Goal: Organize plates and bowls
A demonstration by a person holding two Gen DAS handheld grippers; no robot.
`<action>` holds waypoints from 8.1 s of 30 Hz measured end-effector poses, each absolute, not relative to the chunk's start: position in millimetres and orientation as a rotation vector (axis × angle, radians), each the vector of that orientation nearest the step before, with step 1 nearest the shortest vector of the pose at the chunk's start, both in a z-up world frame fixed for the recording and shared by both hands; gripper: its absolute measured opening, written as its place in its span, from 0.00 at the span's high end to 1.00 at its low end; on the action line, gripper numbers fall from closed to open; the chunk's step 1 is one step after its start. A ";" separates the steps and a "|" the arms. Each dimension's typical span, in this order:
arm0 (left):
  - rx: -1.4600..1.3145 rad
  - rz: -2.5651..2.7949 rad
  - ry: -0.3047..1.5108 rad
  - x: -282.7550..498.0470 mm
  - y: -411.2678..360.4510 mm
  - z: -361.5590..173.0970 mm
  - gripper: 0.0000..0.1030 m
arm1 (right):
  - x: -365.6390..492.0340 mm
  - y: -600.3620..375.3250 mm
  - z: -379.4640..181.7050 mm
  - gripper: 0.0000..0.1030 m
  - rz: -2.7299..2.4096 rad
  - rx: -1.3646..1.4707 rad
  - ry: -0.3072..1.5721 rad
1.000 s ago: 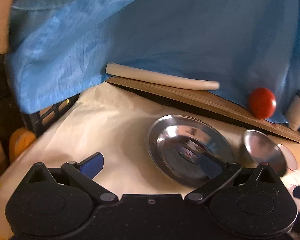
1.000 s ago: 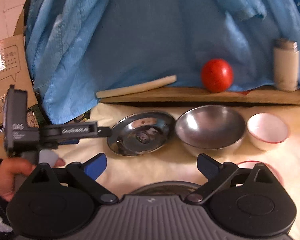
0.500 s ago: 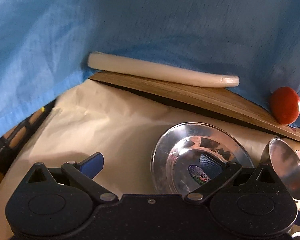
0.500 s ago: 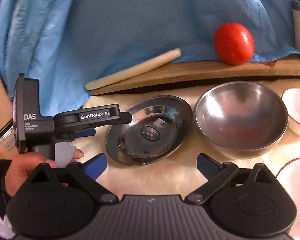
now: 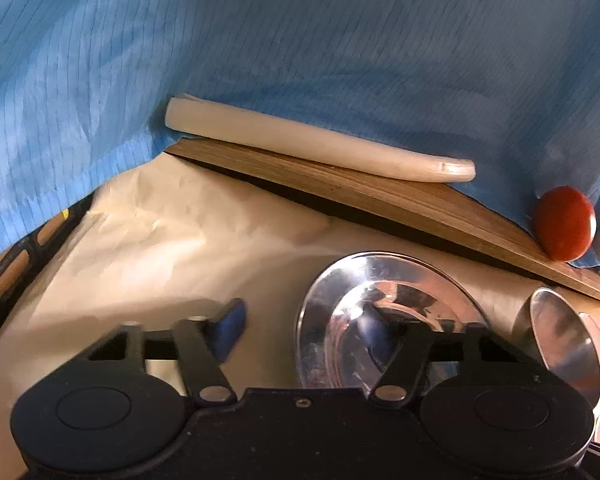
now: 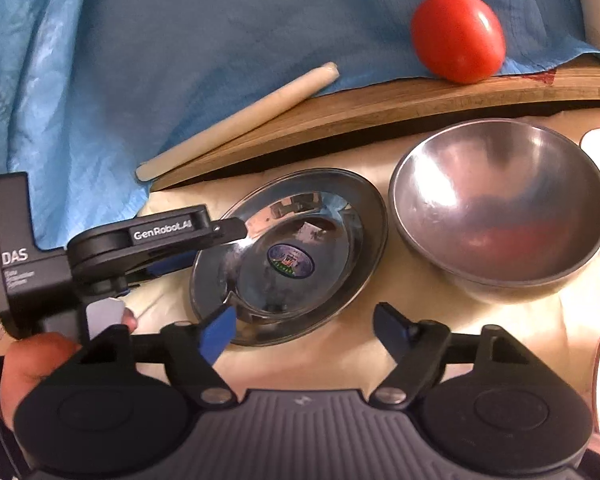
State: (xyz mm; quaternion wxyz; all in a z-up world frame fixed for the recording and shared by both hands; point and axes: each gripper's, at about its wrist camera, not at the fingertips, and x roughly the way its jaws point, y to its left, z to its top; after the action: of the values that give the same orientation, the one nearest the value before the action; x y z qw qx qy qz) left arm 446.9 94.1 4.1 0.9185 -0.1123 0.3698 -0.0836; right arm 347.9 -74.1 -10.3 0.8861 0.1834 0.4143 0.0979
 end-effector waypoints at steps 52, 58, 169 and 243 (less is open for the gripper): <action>-0.183 -0.284 0.599 256.1 21.9 57.7 0.84 | 179.0 -145.0 57.4 0.67 0.118 0.267 0.628; -0.160 -0.294 0.604 224.9 9.6 47.0 0.84 | 152.2 -160.0 50.6 0.67 0.109 0.267 0.651; 0.138 -0.586 0.954 369.7 -114.8 26.7 0.01 | 202.7 -277.6 25.7 0.00 0.088 0.267 0.841; -0.167 -0.550 0.811 400.5 -70.4 67.8 0.92 | 293.6 -257.4 42.0 0.90 0.096 0.528 0.641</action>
State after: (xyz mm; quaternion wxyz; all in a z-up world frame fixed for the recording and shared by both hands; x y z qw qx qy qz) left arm 400.5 -70.4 67.8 0.8791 -0.0799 0.3888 -0.2639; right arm 293.6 -257.4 42.0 0.9138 0.2566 0.3112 0.0468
